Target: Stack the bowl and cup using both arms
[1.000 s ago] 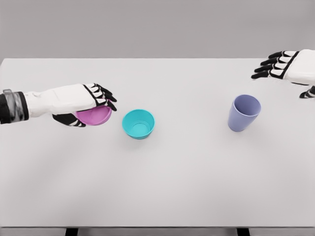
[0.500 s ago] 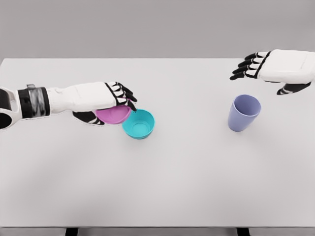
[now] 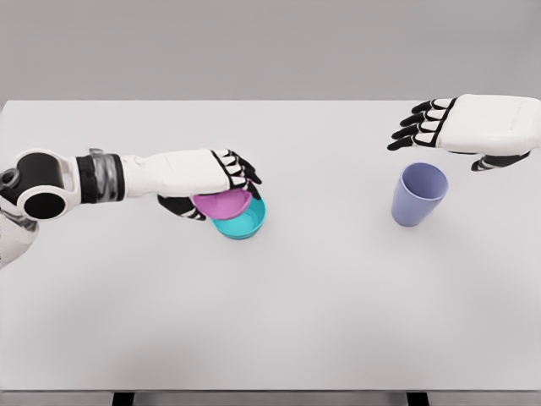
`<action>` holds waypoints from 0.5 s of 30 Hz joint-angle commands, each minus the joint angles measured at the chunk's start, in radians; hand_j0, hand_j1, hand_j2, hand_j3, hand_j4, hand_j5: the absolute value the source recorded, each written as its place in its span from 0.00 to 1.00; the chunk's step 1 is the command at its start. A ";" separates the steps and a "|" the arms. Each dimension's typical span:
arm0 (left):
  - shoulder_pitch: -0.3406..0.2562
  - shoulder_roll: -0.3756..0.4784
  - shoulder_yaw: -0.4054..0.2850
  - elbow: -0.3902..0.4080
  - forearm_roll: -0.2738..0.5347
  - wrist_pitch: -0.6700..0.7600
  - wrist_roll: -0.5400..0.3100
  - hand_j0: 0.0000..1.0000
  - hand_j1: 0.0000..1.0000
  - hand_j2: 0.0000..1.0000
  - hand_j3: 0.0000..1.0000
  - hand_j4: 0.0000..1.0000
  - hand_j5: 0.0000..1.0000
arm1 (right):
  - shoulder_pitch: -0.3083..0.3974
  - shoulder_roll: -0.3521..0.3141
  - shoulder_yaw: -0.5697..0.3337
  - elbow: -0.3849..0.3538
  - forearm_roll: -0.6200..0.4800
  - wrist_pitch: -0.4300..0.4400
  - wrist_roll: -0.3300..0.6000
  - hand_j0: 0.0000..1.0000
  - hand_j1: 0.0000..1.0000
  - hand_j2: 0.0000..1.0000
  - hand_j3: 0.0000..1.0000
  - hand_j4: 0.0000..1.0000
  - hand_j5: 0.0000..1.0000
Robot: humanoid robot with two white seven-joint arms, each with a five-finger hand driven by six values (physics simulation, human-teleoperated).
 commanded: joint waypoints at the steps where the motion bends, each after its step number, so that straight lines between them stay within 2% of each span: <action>1: -0.002 -0.024 -0.014 0.029 0.002 0.001 0.000 0.70 0.70 0.70 0.70 0.70 0.70 | 0.000 -0.004 0.000 0.001 -0.004 0.003 0.000 1.00 1.00 1.00 1.00 1.00 1.00; 15: -0.002 -0.041 -0.031 0.039 -0.010 0.001 0.000 0.70 0.70 0.70 0.70 0.70 0.70 | -0.002 -0.033 -0.004 -0.013 -0.007 0.003 0.000 1.00 1.00 1.00 1.00 1.00 1.00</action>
